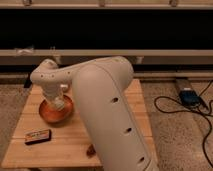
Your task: Place the white sponge in the ceramic bowl
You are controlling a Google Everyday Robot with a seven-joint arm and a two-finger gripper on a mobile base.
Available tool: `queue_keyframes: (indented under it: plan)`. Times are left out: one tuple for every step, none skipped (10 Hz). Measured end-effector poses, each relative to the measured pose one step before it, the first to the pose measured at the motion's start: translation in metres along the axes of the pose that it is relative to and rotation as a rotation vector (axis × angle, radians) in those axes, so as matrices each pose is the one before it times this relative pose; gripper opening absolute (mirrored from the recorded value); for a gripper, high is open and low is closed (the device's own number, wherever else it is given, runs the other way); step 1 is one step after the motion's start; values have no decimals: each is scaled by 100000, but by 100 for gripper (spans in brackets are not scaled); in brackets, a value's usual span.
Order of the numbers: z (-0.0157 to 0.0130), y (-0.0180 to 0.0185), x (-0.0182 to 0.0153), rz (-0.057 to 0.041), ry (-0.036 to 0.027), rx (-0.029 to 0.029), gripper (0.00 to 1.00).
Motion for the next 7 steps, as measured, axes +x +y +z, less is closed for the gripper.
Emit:
queue_keyframes:
  plan:
    - [95, 91, -97, -917, -248, -677, 80]
    - [-35, 17, -31, -73, -157, -146, 80]
    - [6, 38, -12, -44, 14, -27, 80]
    - [5, 10, -2, -7, -2, -17, 80]
    - [-12, 13, -4, 3, -38, -43, 80]
    - [11, 60, -18, -83, -6, -55, 80]
    - [-3, 15, -1, -11, -4, -25, 80]
